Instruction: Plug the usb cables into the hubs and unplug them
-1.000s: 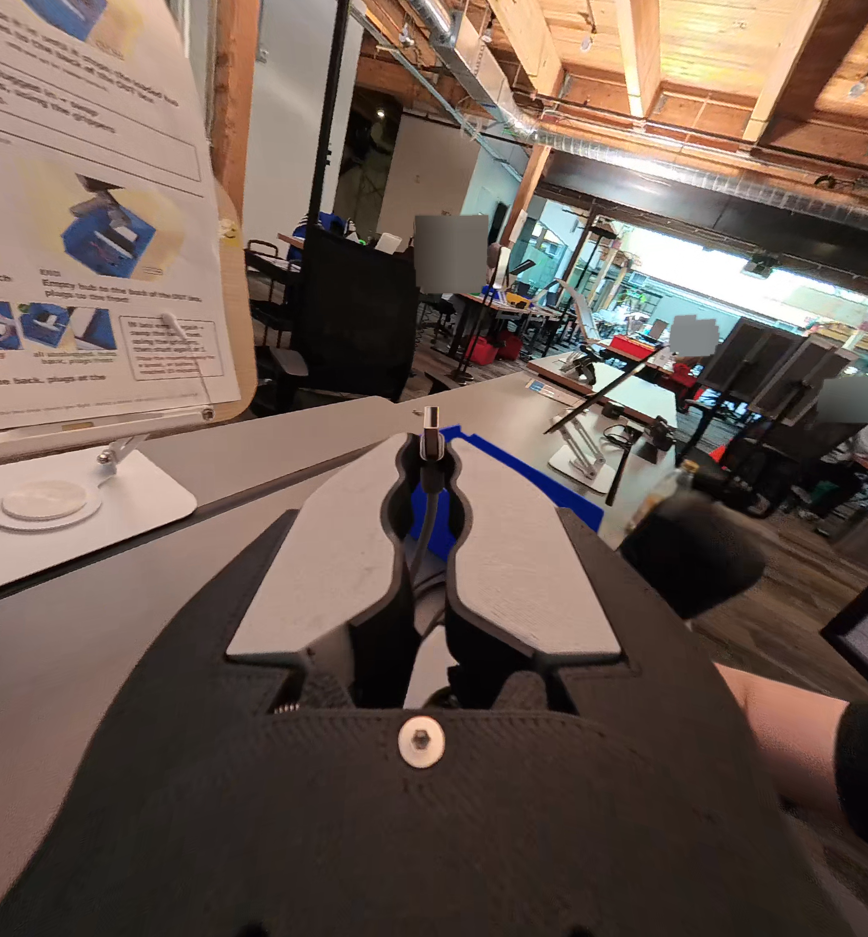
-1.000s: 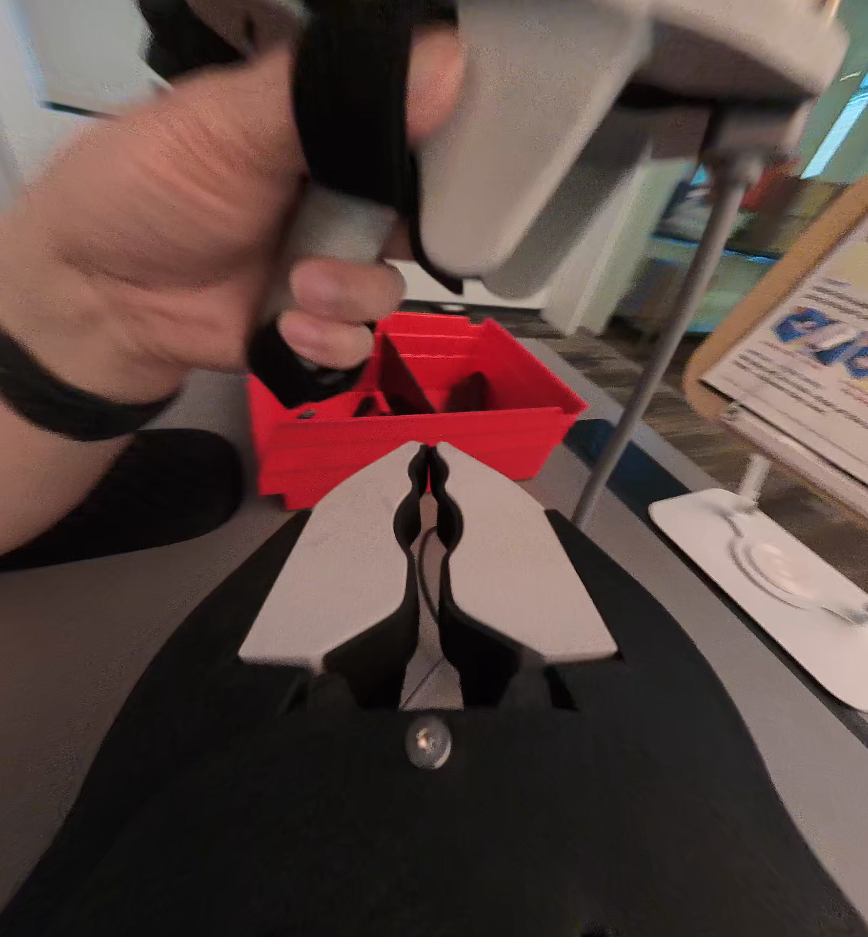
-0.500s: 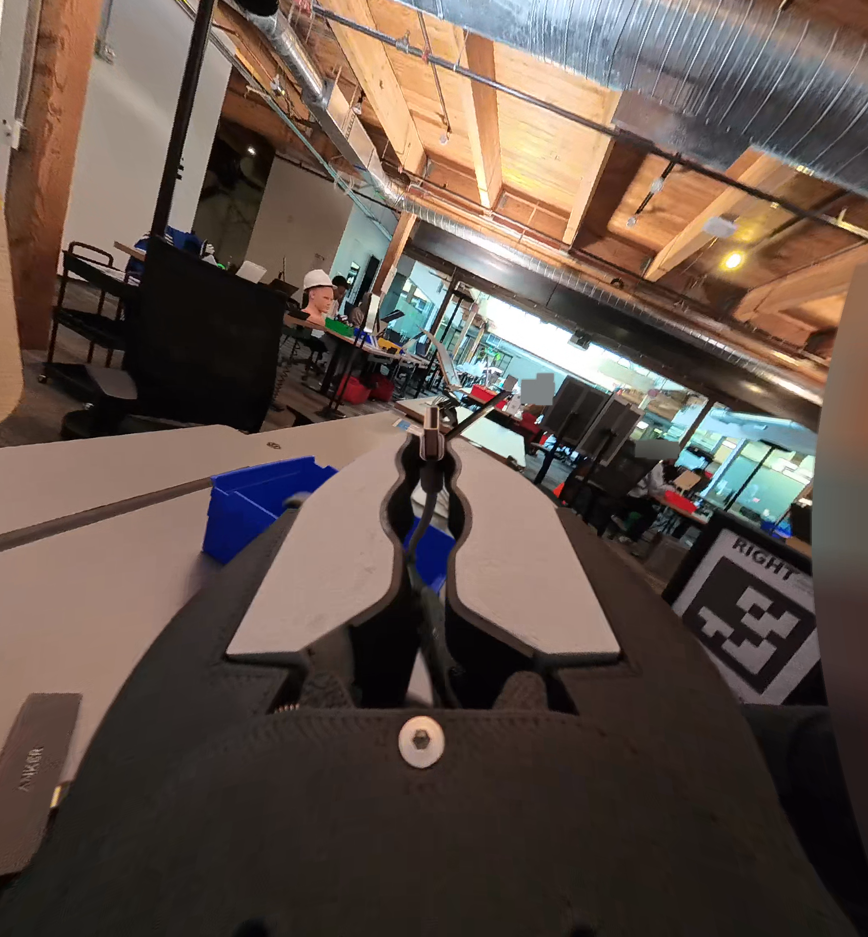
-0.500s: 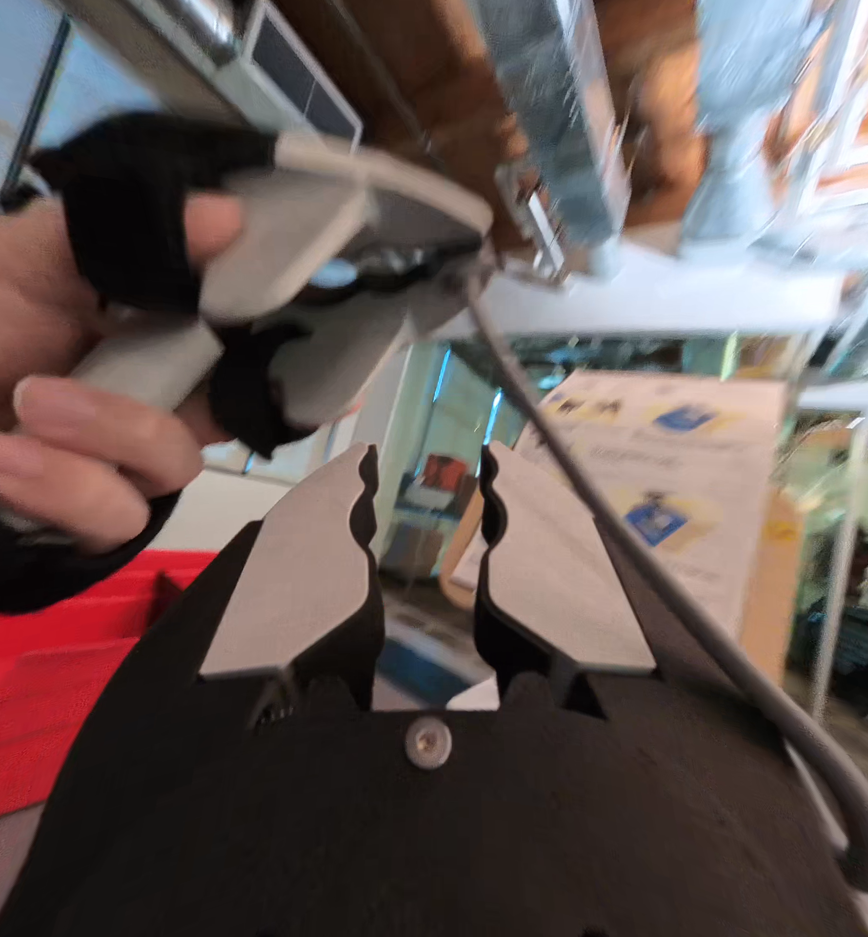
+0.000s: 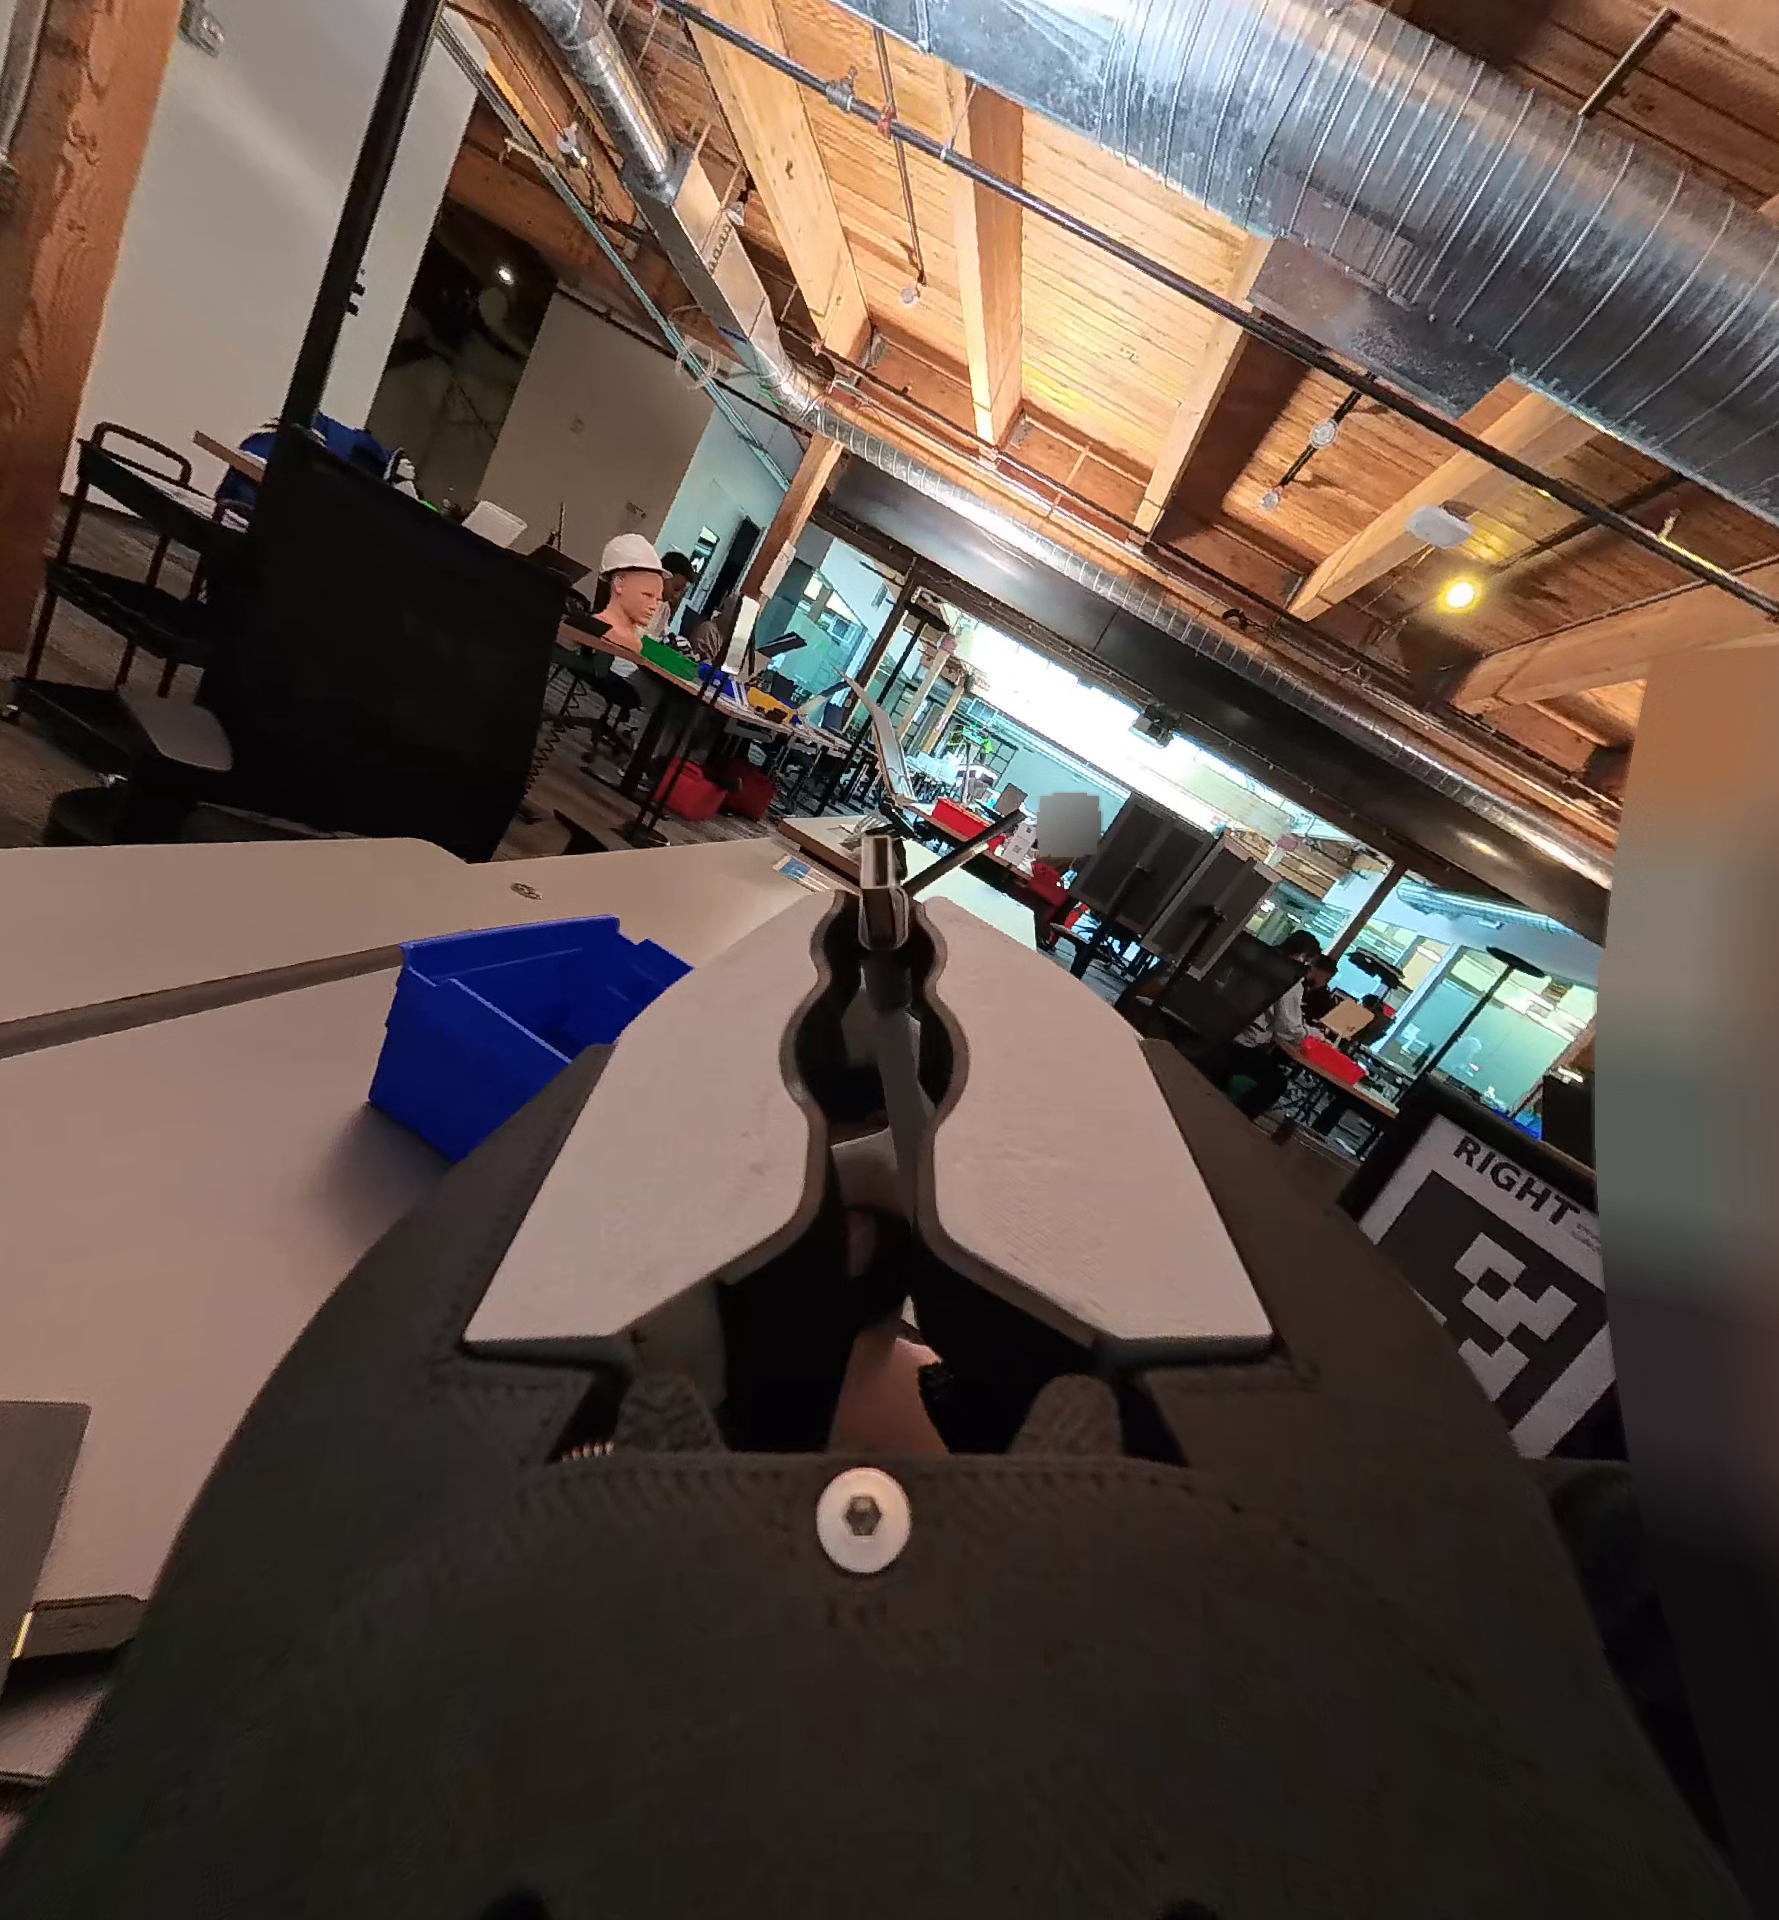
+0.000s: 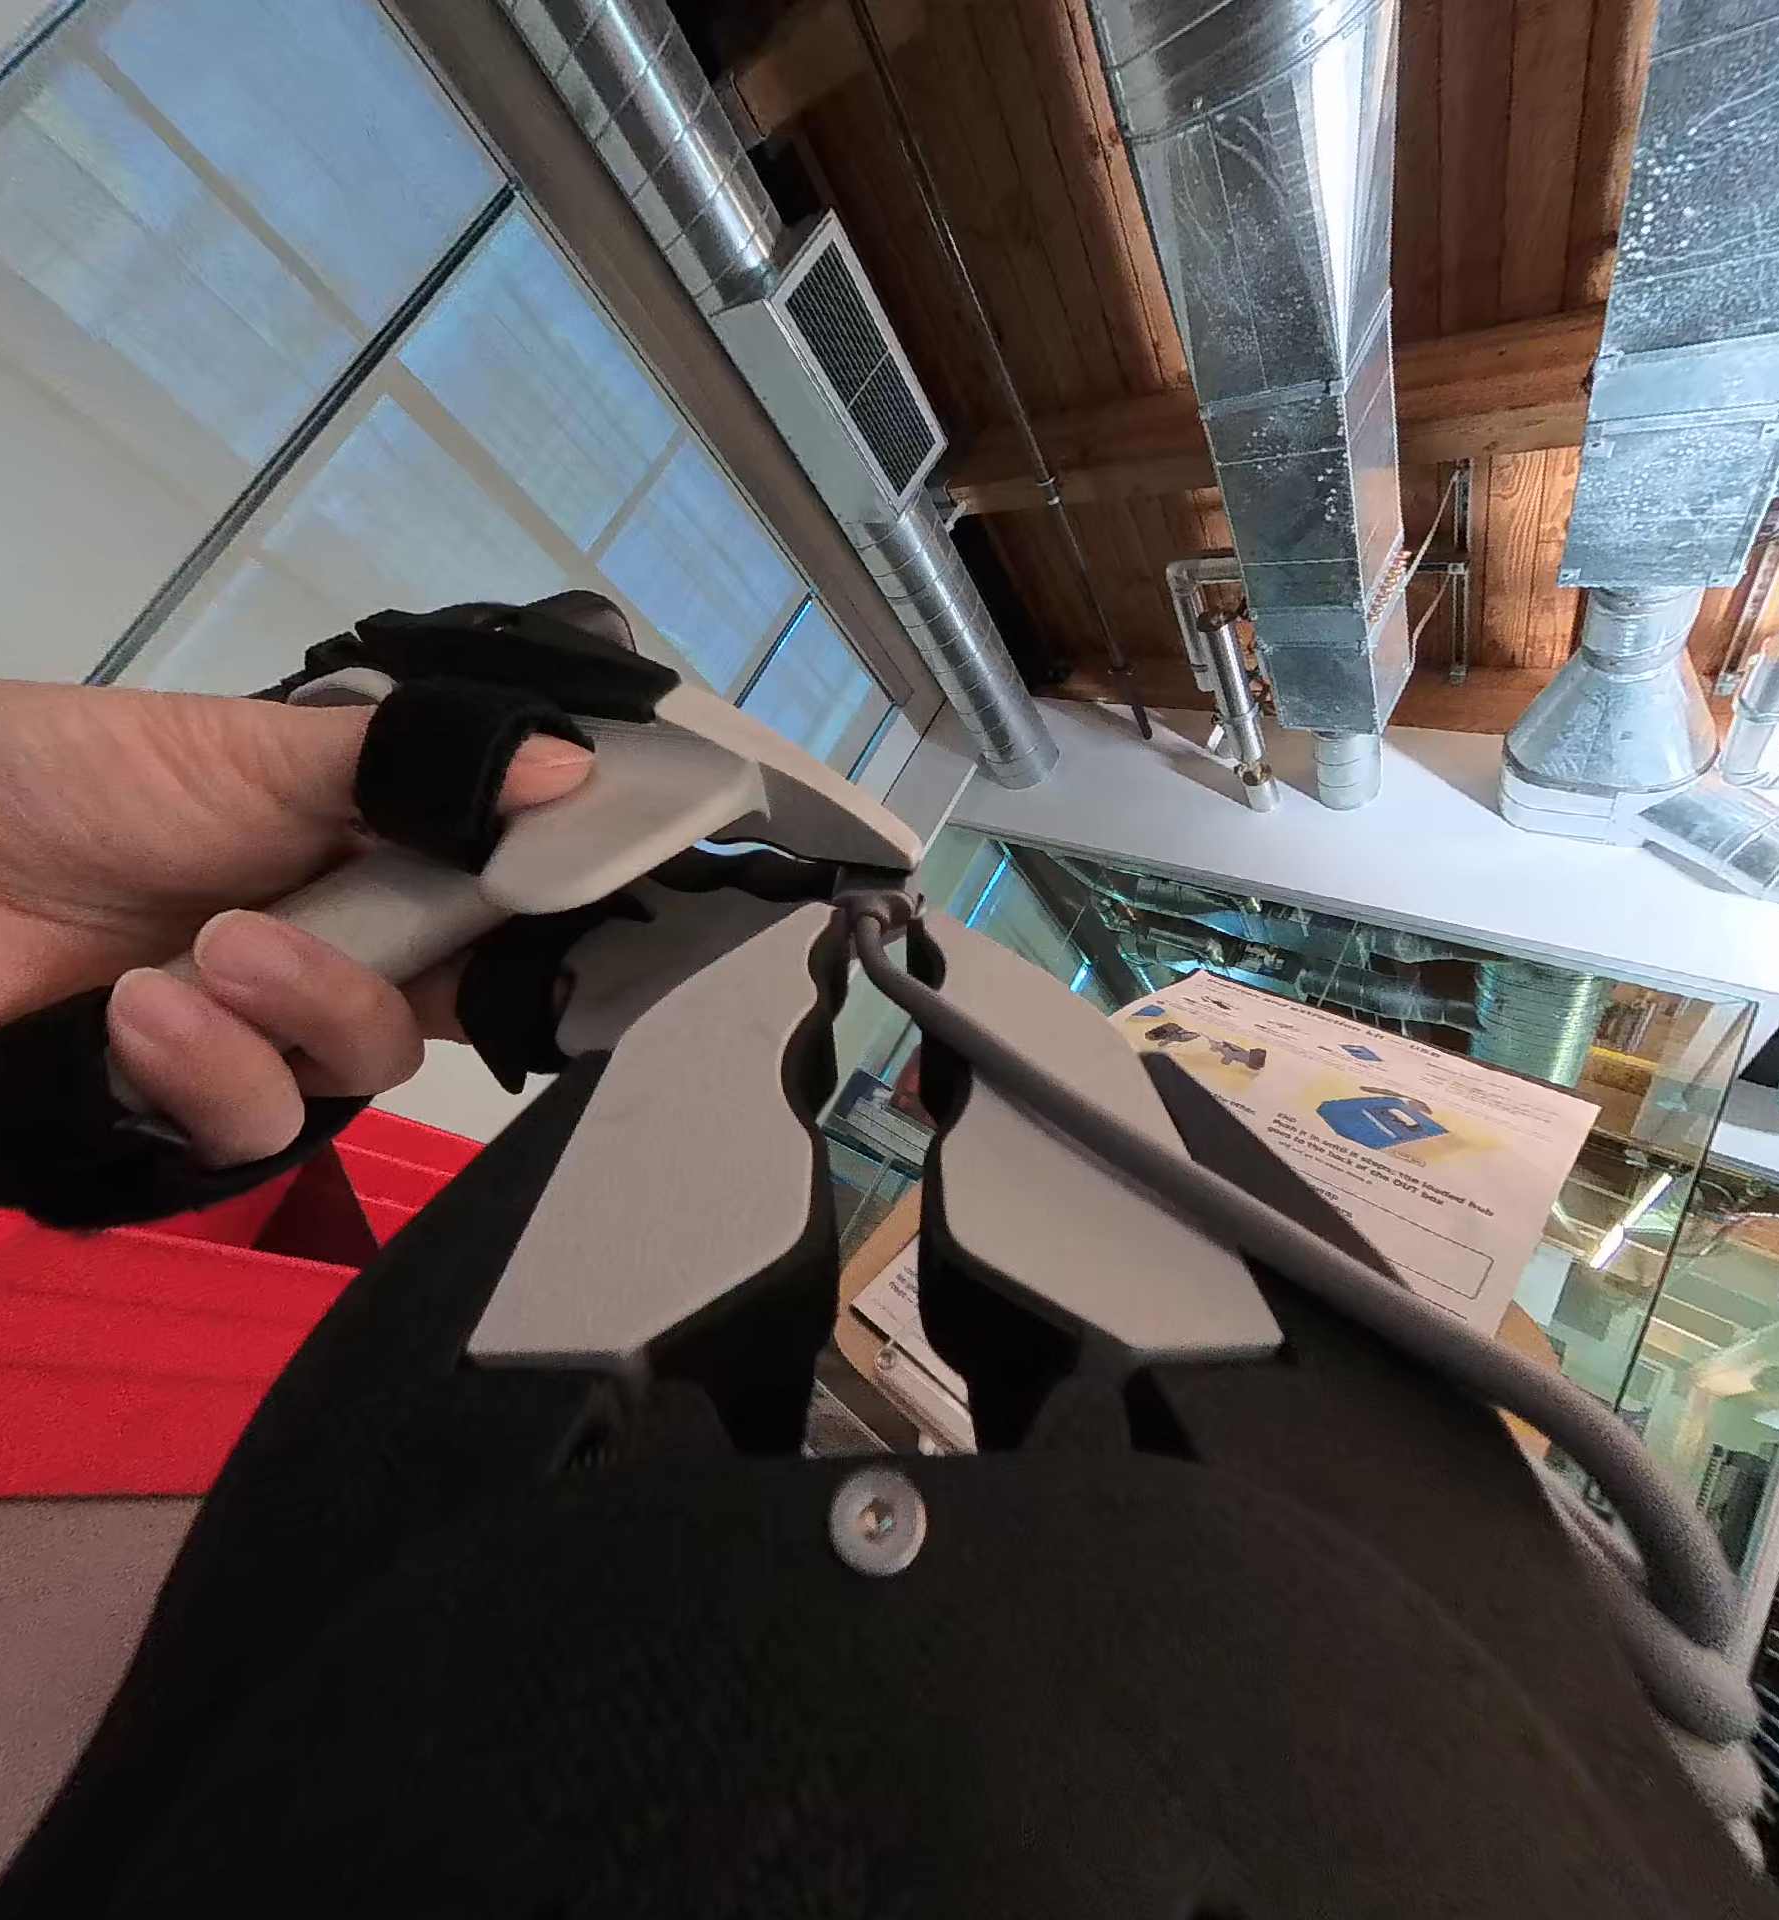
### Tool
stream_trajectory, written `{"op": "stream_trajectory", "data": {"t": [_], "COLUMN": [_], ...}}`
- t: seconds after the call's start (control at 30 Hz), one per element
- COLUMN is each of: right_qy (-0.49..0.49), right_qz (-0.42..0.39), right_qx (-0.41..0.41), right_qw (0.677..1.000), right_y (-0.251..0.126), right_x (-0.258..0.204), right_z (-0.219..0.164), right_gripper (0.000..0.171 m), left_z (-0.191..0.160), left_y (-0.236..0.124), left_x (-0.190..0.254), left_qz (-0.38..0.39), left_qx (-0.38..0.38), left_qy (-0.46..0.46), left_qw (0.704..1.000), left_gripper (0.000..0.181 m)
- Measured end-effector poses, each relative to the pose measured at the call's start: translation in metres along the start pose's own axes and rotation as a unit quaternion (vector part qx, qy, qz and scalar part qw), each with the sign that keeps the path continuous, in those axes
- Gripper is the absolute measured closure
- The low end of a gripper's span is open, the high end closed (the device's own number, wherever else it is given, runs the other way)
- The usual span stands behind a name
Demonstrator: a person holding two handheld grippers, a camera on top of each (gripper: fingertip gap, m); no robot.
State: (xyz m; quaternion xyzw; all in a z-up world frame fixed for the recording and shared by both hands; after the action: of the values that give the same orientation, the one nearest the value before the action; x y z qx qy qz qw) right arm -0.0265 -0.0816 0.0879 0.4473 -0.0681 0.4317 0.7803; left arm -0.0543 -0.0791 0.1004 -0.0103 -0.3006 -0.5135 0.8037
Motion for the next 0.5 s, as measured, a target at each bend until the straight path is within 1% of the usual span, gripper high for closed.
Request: {"op": "stream_trajectory", "data": {"t": [0.23, 0.33, 0.5], "right_qy": [-0.017, -0.009, -0.005], "right_qz": [-0.01, -0.006, 0.02], "right_qx": [-0.021, -0.032, -0.047], "right_qw": [1.0, 0.999, 0.999], "right_y": [-0.0006, -0.0009, -0.0004], "right_x": [-0.0007, -0.0001, 0.0007], "right_z": [-0.0047, -0.0069, -0.0055], "right_gripper": [0.164, 0.164, 0.164], "left_z": [-0.0021, -0.0029, -0.0017], "left_y": [0.0007, 0.001, 0.0005], "left_x": [-0.0063, -0.0086, -0.0082], "left_qz": [0.013, 0.017, -0.005], "left_qx": [0.013, 0.017, 0.001], "left_qy": [-0.004, -0.006, -0.019], "left_qw": [1.0, 1.0, 1.0], "left_gripper": [0.173, 0.173, 0.172]}}
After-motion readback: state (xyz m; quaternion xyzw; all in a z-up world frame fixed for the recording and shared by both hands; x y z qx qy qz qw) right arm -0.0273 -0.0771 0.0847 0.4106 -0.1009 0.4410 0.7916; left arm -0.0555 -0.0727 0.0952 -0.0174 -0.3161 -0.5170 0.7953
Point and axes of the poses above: each gripper's, where its closed fingertips meet, y out along the fingers, z out of its top, x = y × z across the jaws, the point moved 2 cm from there along -y, back along the fingers, and after that the axes turned 2 degrees about x, right-handed, at the moved point
